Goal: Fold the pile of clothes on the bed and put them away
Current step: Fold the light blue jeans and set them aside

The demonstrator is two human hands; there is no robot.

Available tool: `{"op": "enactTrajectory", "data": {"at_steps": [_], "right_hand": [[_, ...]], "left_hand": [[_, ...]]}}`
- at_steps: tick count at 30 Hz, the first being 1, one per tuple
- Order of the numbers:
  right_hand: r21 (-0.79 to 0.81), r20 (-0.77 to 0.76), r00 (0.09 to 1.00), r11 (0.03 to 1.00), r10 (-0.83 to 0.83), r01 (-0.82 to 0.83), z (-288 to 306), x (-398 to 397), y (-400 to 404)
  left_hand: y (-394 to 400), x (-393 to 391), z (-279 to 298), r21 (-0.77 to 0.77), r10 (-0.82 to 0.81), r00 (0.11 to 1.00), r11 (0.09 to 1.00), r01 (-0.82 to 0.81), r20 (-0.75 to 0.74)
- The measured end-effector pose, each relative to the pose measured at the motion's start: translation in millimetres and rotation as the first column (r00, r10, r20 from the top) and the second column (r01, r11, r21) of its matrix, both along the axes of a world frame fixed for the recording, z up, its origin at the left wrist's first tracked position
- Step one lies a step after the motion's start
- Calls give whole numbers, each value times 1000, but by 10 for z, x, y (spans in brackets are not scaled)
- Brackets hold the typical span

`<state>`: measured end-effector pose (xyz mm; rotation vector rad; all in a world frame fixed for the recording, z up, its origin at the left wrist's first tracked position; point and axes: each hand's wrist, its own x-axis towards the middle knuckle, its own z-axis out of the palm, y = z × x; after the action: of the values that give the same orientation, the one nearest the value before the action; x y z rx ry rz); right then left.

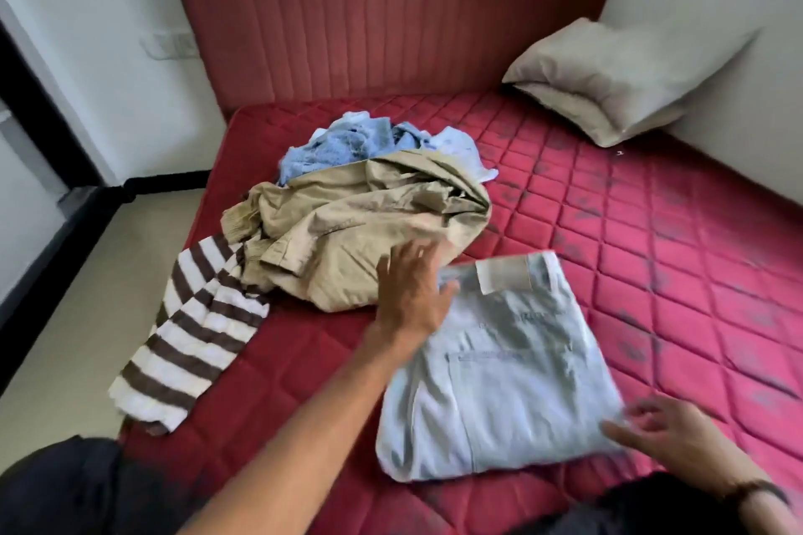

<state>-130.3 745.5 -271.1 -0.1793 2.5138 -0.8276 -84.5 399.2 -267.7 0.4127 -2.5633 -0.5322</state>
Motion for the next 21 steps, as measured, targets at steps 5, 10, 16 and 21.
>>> {"op": "enactTrajectory", "data": {"at_steps": [5,10,16,21], "right_hand": [[-120,62,998,993,3,5,-307,-547,-148],[-159,356,931,987,74,-17,-272,-887,-511],[-424,403,915,885,-9,195,-53,-1179,-386],[-718,187,944,617,-273,321,128,-1568,-16]], "left_hand": [[718,618,-817,378,156,846,843,-383,510],[724,656,-863,527,133,831,717,-457,540],[423,0,-420,579,-43,960,805,-131,278],[404,-1382,33,424,-258,963,883,201,81]]}}
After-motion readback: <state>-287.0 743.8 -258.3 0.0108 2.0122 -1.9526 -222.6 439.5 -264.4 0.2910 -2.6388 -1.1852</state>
